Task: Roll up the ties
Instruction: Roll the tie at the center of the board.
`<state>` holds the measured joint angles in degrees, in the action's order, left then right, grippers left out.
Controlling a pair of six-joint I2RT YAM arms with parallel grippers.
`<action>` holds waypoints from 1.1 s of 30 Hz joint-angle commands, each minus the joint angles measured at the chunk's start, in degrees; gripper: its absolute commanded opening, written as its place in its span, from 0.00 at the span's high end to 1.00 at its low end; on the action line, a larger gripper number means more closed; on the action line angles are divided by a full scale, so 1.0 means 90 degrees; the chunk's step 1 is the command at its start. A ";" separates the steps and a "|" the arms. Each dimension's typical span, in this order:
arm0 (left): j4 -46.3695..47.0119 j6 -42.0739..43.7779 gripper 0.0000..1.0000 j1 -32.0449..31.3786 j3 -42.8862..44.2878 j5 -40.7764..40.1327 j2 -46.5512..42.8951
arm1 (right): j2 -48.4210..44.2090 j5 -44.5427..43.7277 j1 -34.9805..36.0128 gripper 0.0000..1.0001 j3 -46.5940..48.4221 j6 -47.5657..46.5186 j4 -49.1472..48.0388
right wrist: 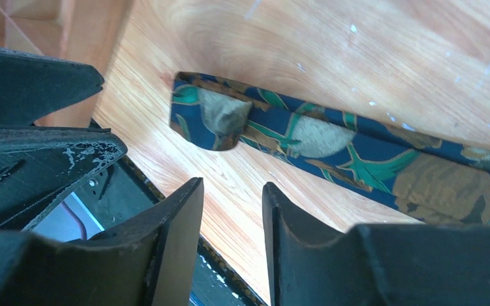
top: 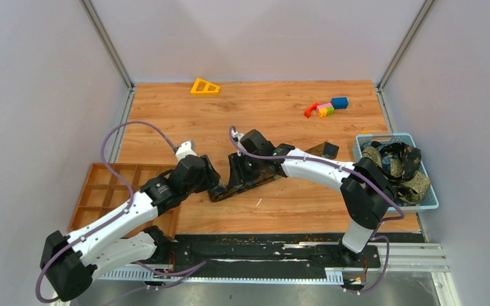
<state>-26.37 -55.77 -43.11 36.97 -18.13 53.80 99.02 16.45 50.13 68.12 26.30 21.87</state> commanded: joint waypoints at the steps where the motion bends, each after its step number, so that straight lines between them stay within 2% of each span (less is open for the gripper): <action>1: -0.0791 0.0293 0.31 0.0003 -0.0183 -0.0985 -0.0767 | 0.0136 0.0049 0.0181 0.58 0.0609 0.0102 -0.0080; 8: -0.1542 0.0456 0.21 0.0025 -0.0536 -0.1370 -0.1946 | 0.0819 -0.0129 0.0343 0.58 0.1406 0.0066 0.0336; 14: -0.1929 0.0483 0.21 0.0025 -0.0746 -0.1406 -0.2522 | 0.1291 -0.0384 0.0422 0.66 0.1939 0.0004 0.0822; 25: -0.1767 0.0396 0.22 0.0025 -0.1069 -0.1160 -0.2727 | 0.1420 -0.0348 0.0451 0.78 0.1703 0.0042 0.0689; 33: -0.1563 0.0492 0.22 0.0025 -0.1117 -0.1019 -0.2603 | 0.1372 -0.0386 0.0456 0.81 0.1433 -0.0010 0.0542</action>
<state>-42.83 -52.27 -43.05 27.11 -27.70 29.76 111.68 13.91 53.89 81.73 26.44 28.45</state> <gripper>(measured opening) 0.781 0.199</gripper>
